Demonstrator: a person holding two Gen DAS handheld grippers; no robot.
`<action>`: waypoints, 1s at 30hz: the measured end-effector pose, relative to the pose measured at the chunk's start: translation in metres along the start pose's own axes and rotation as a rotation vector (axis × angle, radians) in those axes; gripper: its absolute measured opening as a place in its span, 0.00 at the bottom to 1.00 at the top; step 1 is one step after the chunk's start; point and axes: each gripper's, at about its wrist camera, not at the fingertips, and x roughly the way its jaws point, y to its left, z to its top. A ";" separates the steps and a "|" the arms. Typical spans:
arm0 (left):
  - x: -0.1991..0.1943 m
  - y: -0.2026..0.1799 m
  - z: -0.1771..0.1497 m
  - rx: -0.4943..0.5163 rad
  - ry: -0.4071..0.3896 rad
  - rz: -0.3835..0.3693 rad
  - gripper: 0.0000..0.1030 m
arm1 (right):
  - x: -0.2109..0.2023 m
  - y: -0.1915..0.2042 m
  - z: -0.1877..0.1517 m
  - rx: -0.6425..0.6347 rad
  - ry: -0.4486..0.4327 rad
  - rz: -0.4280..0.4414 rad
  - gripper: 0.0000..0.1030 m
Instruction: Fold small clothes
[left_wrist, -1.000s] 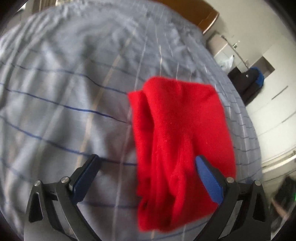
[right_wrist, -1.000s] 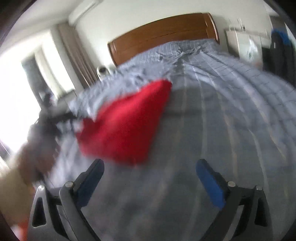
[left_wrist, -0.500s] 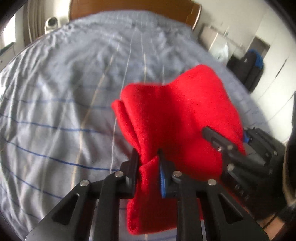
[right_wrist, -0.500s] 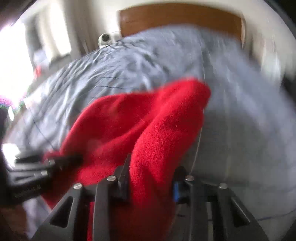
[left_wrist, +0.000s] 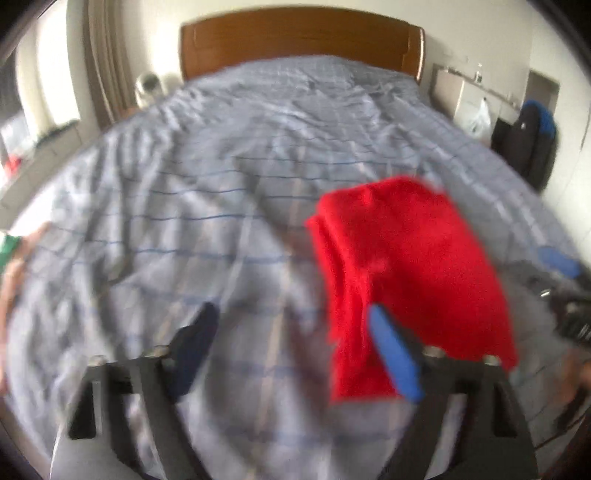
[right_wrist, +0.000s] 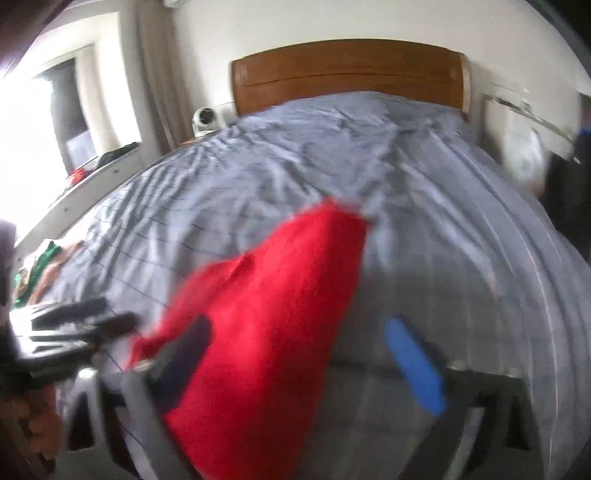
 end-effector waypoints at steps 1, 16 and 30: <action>-0.011 0.001 -0.011 0.021 -0.032 0.042 0.96 | -0.008 -0.006 -0.014 0.001 0.014 -0.021 0.95; -0.139 -0.036 -0.085 0.026 0.009 0.133 0.99 | -0.161 0.002 -0.134 0.018 0.122 -0.033 1.00; -0.163 -0.049 -0.102 0.062 0.050 0.069 1.00 | -0.198 0.022 -0.157 -0.024 0.138 -0.112 1.00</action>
